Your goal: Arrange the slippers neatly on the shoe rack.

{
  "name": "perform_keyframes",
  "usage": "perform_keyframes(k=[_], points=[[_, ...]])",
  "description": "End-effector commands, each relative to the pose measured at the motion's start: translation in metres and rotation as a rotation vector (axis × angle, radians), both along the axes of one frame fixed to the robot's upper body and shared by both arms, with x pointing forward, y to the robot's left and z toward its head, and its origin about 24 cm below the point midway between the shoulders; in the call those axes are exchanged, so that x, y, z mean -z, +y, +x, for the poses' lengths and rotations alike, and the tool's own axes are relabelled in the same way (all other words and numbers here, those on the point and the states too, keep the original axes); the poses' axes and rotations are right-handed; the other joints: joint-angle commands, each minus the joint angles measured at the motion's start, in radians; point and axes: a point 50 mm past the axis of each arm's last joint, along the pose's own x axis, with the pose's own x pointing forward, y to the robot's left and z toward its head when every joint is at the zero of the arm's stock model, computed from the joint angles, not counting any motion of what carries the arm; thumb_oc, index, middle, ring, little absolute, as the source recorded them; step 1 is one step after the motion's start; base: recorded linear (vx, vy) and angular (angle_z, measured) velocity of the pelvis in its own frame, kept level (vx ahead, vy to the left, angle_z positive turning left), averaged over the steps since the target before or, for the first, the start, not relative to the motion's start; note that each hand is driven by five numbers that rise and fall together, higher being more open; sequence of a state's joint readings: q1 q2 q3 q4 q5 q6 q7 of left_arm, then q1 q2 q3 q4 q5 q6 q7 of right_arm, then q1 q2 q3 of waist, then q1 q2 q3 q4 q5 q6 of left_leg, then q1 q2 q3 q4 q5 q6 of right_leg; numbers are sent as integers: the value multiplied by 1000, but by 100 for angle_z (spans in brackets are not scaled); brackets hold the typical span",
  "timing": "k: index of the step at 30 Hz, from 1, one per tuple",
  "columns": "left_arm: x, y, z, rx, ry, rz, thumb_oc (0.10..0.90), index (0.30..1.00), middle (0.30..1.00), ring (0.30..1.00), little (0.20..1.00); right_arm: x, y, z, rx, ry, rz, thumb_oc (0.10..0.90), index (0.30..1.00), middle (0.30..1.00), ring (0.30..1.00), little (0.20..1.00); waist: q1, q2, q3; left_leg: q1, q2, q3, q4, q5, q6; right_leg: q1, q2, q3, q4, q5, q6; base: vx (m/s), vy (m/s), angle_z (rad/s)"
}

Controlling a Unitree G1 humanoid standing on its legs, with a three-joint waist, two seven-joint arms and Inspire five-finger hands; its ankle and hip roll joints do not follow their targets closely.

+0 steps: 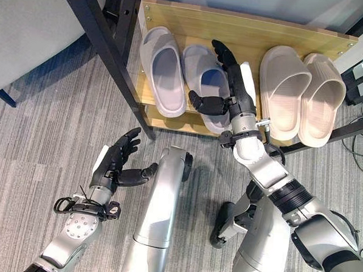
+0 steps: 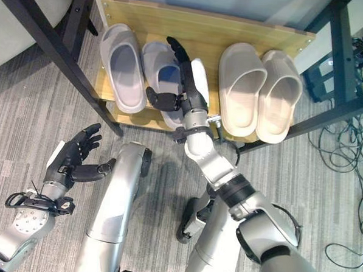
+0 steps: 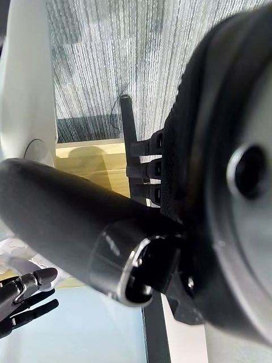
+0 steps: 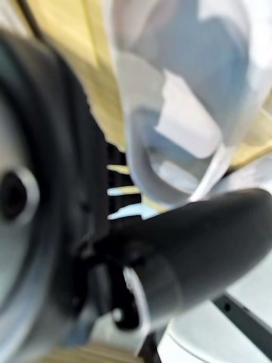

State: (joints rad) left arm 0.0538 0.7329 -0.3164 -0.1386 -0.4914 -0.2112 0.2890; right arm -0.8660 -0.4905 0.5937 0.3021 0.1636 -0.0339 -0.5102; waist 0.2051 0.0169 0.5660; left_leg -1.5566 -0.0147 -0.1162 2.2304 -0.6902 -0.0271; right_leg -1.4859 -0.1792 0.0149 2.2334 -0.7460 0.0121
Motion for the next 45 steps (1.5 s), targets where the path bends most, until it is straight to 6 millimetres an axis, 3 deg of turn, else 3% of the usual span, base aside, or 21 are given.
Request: perform_keyframes(k=[1,6,11,22,29,38,45], points=[[-43,-42,-4,224,-210,-72,800,900,900,900,900,-73,32,-14,-141,-277,81,800,900,900,900,900,60,27,-46,-13,-8,22,-73,-35,3,-64,-4,-34,-39,156,-102,0,0,0],[-43,-41,-4,225,-214,-67,800,900,900,900,900,-77,31,-14,-128,-298,56,800,900,900,900,900,58,27,-46,-13,-10,23,-75,-33,3,-63,-3,-31,-36,156,-100,0,0,0],[-43,-41,-7,224,-212,-79,800,900,900,900,900,-83,4,-27,-75,-386,23,800,900,900,900,900,30,-1,-46,-13,-4,35,-79,-32,1,-69,-5,-16,-29,152,-103,0,0,0],[-38,-35,-13,195,-187,-88,800,900,900,900,900,-77,2,-46,-129,-414,89,800,900,900,900,900,11,-10,-46,-13,6,41,-71,-24,0,-84,3,-16,-24,153,-104,-2,2,-1],[-36,-34,-15,173,-178,-101,800,900,900,900,900,-63,1,-44,-104,-365,107,800,900,900,900,900,-1,-14,-46,-13,8,38,-67,-18,0,-84,4,-25,-31,154,-104,-10,2,-3],[-36,-29,-14,137,-186,-86,800,900,900,900,900,-29,24,-31,-122,-197,93,800,900,900,900,900,-2,0,-46,-13,7,30,-80,0,0,-84,10,-37,-51,165,-109,-10,-1,-8],[-39,-29,-13,139,-200,-80,800,900,900,900,900,-24,48,-32,-220,-136,172,800,900,900,900,900,4,20,-46,-13,4,34,-93,6,1,-84,14,-36,-60,162,-109,-2,-3,-1]])
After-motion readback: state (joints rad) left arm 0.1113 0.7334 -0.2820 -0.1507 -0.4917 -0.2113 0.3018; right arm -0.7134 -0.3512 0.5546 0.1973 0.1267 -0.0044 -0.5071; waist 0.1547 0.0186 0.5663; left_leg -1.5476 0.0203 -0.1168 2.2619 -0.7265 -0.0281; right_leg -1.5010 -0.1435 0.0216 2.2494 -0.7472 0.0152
